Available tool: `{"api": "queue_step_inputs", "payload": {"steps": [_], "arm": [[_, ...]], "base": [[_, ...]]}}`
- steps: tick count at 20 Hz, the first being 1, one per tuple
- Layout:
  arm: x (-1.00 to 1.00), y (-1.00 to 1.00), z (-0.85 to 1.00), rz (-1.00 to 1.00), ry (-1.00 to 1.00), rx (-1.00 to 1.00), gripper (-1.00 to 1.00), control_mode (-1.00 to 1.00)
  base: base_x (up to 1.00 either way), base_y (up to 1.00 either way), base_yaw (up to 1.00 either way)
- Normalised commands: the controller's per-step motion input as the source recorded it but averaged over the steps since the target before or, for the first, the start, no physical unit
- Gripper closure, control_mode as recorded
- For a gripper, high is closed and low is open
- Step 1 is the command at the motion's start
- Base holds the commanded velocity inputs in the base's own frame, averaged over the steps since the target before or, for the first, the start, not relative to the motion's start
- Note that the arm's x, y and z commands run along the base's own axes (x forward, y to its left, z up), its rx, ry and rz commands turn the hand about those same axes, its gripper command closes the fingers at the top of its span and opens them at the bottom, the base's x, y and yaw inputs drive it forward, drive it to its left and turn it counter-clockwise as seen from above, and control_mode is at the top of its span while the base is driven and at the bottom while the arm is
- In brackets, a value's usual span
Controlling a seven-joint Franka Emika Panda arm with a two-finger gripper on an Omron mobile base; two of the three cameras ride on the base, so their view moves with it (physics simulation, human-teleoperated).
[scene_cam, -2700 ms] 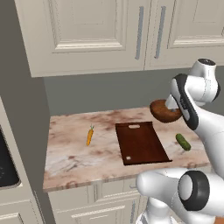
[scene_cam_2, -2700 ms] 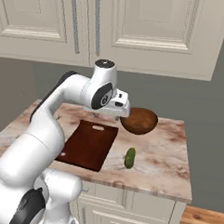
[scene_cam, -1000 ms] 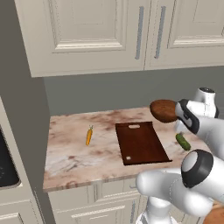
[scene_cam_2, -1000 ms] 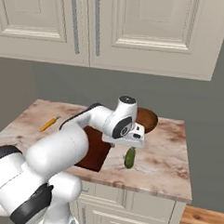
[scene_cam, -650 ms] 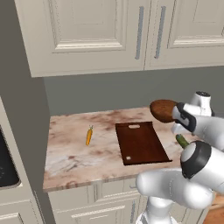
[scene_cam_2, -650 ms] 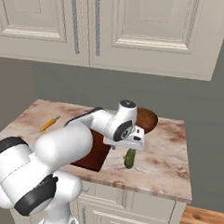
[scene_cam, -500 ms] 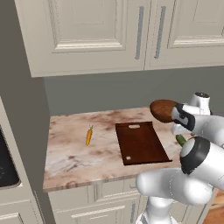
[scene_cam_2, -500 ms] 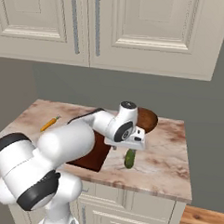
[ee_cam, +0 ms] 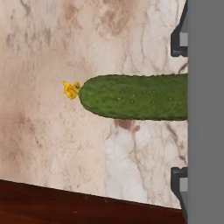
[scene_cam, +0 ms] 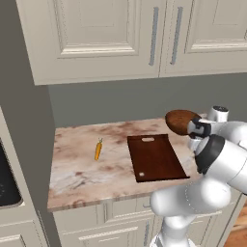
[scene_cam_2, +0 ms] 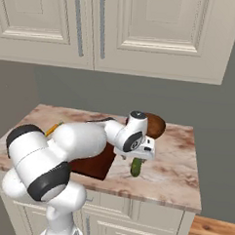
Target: Place the two vegetables and bowl onto the tray for setting up a vegetable dip station.
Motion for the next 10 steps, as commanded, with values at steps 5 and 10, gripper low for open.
{"api": "queue_step_inputs", "payload": {"steps": [5,10], "arm": [[0.18,-0.14,-0.23,0.0,0.01,0.0,-1.0,-1.0],[0.01,-0.01,-0.26,0.0,0.03,0.0,-1.0,-1.0]], "base": [[0.0,0.0,0.0],[0.0,0.0,0.0]]}}
